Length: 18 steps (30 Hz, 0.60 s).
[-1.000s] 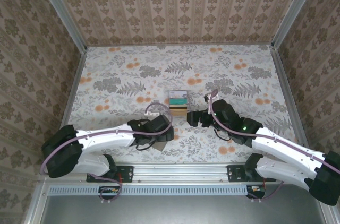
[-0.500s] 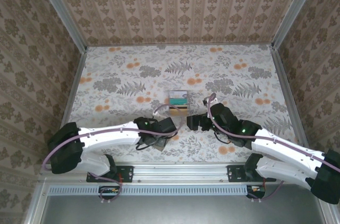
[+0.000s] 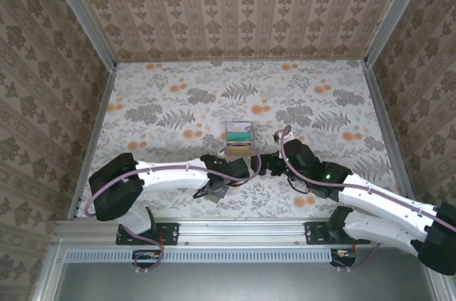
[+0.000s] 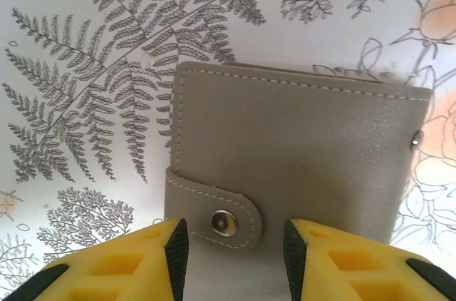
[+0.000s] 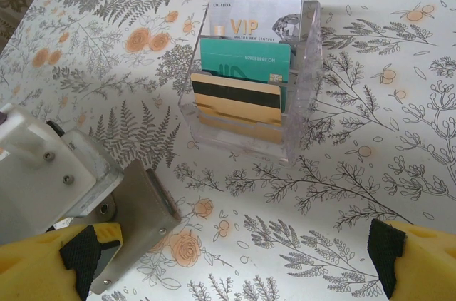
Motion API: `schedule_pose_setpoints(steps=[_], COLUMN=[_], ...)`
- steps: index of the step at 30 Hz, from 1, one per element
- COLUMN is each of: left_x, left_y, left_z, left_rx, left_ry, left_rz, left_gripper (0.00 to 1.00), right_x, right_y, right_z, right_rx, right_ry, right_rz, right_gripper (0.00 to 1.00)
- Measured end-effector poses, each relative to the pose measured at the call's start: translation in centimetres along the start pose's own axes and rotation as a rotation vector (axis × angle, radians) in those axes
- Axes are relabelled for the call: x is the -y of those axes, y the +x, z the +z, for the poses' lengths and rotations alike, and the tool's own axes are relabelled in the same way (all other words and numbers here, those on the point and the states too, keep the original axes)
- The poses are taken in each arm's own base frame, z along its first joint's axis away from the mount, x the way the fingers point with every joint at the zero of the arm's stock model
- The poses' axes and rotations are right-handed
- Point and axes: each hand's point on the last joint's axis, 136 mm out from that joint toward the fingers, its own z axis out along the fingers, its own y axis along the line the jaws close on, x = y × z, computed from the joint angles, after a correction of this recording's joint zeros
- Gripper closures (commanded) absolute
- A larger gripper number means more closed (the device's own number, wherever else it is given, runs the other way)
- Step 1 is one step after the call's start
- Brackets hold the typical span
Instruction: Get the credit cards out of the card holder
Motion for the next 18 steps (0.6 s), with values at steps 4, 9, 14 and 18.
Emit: schedule_pose_setpoints(steps=[4, 9, 14, 18], left_x=[-0.31, -0.51, -0.83, -0.82], left_y=[-0.24, -0.34, -0.44, -0.46], left_z=[0.29, 0.80, 0.69, 0.33], left_rx=[-0.004, -0.014, -0.011, 0.005], left_ry=[-0.005, -0.013, -0.020, 0.017], left_rz=[-0.004, 0.011, 0.020, -0.005], left_gripper=[0.66, 0.91, 1.00, 1.00], right_x=[-0.05, 0.07, 0.05, -0.30], right_y=[0.02, 0.26, 0.56, 0.77], right_z=[-0.01, 0.07, 0.09, 0.09], right_rx=[0.000, -0.005, -0.011, -0.013], right_ry=[-0.001, 0.001, -0.001, -0.019], right_rz=[0.000, -0.002, -0.005, -0.005], right_gripper=[0.00, 0.00, 0.00, 0.00])
